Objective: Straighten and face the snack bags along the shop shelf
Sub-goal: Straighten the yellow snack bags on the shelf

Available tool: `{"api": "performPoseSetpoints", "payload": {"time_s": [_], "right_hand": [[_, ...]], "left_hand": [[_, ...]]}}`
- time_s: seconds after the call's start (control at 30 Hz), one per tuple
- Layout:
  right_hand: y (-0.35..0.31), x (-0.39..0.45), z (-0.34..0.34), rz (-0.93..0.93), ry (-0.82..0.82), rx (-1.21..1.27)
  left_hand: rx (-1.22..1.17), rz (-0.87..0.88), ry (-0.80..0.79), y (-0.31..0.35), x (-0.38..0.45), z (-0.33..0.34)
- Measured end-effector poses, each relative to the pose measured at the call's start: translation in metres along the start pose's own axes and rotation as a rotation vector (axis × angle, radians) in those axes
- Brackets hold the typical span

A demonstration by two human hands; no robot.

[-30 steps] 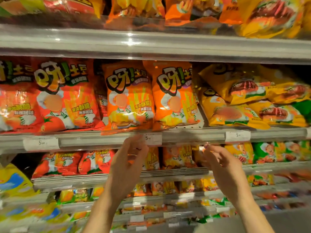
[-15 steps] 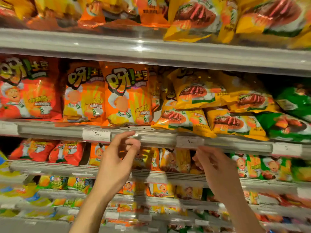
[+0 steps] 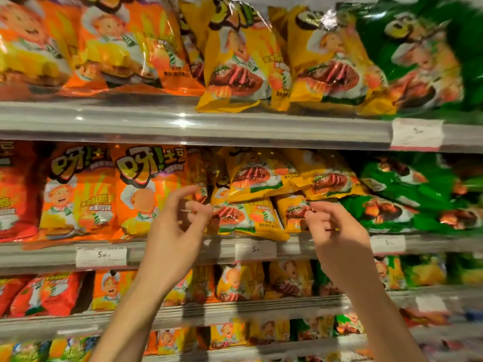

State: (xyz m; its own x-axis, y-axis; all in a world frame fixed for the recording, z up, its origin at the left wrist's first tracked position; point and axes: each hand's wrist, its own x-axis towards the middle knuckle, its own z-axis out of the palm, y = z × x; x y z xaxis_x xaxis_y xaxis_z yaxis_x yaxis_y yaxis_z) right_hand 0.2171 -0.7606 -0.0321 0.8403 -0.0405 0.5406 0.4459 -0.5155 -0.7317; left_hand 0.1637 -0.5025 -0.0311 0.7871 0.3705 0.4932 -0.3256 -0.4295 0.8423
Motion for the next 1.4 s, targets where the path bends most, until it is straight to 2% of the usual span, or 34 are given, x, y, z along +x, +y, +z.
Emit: {"api": "performPoseSetpoints", "payload": {"time_s": [0.1,0.23,0.33,0.4,0.53,0.63,0.8,0.93,1.0,1.07,1.17,1.3,1.4], "right_hand": [[-0.012,0.023,0.002,0.077,0.02,-0.01],[-0.024,0.04,0.006,0.03,0.002,-0.239],[-0.025,0.04,0.008,0.007,-0.026,-0.285],[-0.024,0.039,0.007,0.016,-0.034,-0.27],[-0.026,0.043,0.004,0.046,-0.059,-0.213],[-0.03,0.045,0.002,0.071,-0.101,-0.178],[-0.045,0.058,0.014,0.109,-0.303,-0.201],[-0.058,0.074,0.031,0.199,-0.428,-0.171],[-0.059,0.075,0.037,0.217,-0.447,-0.124],[-0.055,0.071,0.037,0.218,-0.451,-0.06],[-0.048,0.058,0.031,0.214,-0.435,-0.011],[-0.047,0.037,0.032,0.14,-0.469,0.13],[-0.046,0.031,0.037,0.115,-0.464,0.282]], "left_hand": [[0.175,0.08,-0.067,0.012,0.024,0.016],[0.37,0.109,-0.233,0.019,0.052,0.037],[0.505,0.133,-0.343,0.015,0.066,0.048],[0.548,0.178,-0.358,0.01,0.07,0.049],[0.442,0.254,-0.332,0.006,0.067,0.032],[0.336,0.256,-0.387,0.005,0.059,0.008],[0.203,0.208,-0.475,0.01,0.047,-0.025],[0.06,0.035,-0.489,0.015,0.043,-0.033],[0.004,-0.052,-0.43,0.016,0.046,-0.03],[0.036,-0.13,-0.355,0.018,0.053,-0.024],[0.071,-0.251,-0.362,0.023,0.062,-0.016],[0.049,-0.283,-0.389,0.026,0.064,-0.01],[0.015,-0.286,-0.301,0.02,0.061,-0.007]]}}
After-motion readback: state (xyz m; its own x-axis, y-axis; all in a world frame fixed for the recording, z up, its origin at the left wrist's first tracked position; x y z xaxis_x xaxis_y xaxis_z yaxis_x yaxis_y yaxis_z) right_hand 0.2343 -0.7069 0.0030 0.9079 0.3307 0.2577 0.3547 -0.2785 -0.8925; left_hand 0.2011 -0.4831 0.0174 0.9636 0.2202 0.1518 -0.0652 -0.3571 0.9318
